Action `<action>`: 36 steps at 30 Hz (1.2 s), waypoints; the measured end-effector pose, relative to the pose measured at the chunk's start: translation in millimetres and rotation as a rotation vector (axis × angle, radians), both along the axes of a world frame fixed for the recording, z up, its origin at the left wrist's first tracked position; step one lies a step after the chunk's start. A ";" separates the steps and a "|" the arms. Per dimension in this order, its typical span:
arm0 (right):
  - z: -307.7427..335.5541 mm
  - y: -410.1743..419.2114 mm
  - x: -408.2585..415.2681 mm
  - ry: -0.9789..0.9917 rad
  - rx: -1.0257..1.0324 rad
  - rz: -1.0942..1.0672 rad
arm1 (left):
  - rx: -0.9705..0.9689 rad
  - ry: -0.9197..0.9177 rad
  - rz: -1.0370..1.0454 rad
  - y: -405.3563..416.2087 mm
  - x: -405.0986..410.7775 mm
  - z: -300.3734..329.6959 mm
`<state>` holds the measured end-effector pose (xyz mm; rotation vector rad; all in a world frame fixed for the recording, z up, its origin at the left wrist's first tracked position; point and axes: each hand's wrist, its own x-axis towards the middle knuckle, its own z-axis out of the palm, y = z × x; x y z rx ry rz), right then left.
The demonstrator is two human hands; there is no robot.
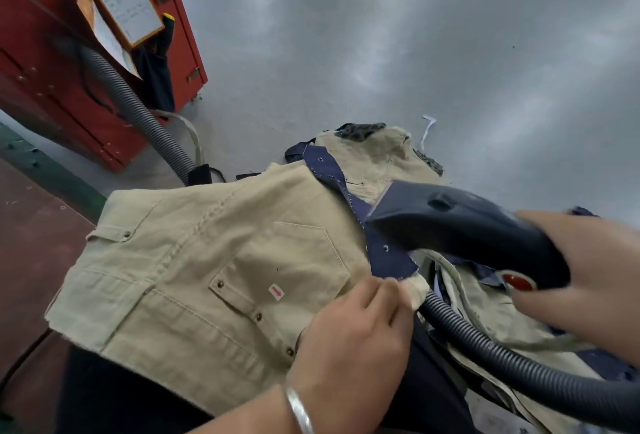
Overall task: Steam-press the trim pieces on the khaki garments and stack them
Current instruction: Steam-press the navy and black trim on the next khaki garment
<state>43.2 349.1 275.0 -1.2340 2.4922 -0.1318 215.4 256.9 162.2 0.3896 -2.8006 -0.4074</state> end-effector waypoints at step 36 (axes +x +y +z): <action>-23.1 13.2 13.4 -0.105 0.165 0.013 | -0.145 0.165 0.049 6.7 19.8 -3.6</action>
